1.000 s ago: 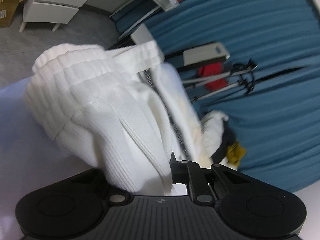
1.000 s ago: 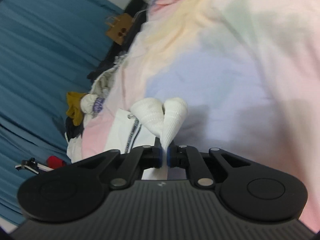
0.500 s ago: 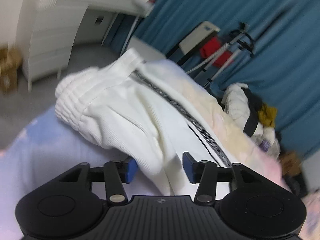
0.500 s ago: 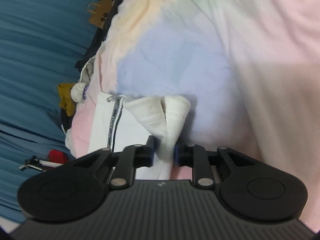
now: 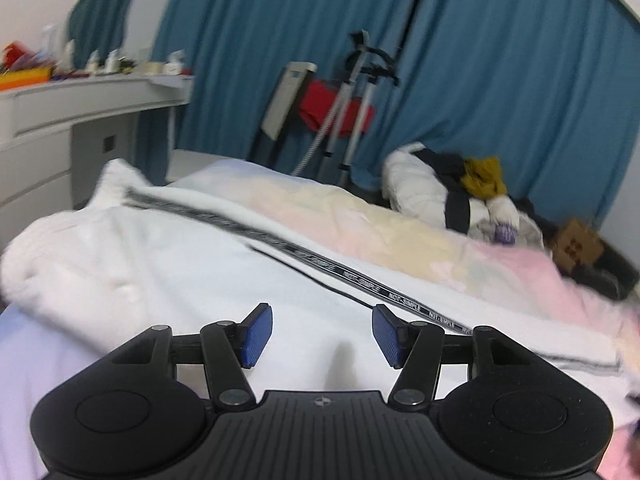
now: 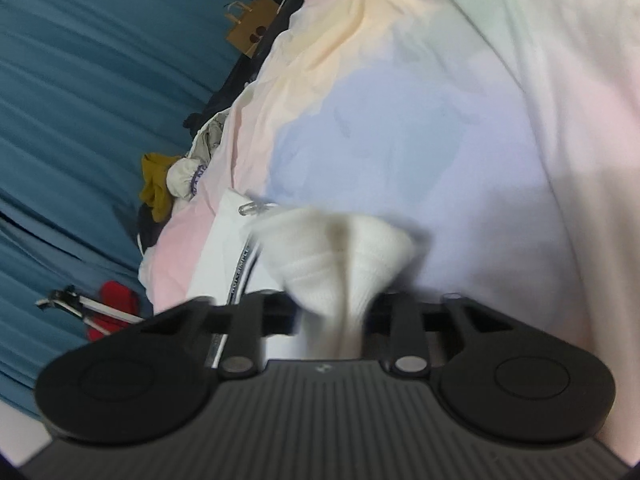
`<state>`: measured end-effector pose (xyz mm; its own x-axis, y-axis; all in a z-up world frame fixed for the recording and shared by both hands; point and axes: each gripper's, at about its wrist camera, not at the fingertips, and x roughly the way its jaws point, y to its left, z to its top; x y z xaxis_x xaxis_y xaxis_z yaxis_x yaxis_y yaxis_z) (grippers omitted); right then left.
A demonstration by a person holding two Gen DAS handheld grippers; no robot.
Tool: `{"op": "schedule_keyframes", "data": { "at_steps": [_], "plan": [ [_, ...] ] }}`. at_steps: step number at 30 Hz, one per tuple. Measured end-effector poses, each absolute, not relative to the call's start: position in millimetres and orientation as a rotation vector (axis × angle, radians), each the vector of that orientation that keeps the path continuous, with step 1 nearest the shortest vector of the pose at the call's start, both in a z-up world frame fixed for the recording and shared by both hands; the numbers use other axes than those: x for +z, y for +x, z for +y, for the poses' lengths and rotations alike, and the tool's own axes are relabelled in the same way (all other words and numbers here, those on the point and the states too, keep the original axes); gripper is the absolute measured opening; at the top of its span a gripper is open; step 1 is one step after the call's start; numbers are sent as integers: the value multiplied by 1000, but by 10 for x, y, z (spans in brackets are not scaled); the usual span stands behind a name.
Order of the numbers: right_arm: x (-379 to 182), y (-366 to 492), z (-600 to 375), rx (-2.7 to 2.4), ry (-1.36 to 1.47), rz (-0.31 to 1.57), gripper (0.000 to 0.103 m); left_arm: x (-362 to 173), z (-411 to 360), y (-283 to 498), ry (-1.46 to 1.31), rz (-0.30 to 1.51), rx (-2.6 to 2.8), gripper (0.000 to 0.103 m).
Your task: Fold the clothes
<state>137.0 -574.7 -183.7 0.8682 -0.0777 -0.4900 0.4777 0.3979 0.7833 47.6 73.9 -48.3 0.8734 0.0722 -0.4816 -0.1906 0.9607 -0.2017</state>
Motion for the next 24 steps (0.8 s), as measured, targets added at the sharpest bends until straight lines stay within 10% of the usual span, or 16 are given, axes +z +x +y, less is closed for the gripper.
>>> {"op": "schedule_keyframes", "data": {
  "at_steps": [24],
  "plan": [
    [-1511, 1470, -5582, -385, 973, 302, 18, -1180, 599, 1041, -71, 718, 67, 58]
  ]
}}
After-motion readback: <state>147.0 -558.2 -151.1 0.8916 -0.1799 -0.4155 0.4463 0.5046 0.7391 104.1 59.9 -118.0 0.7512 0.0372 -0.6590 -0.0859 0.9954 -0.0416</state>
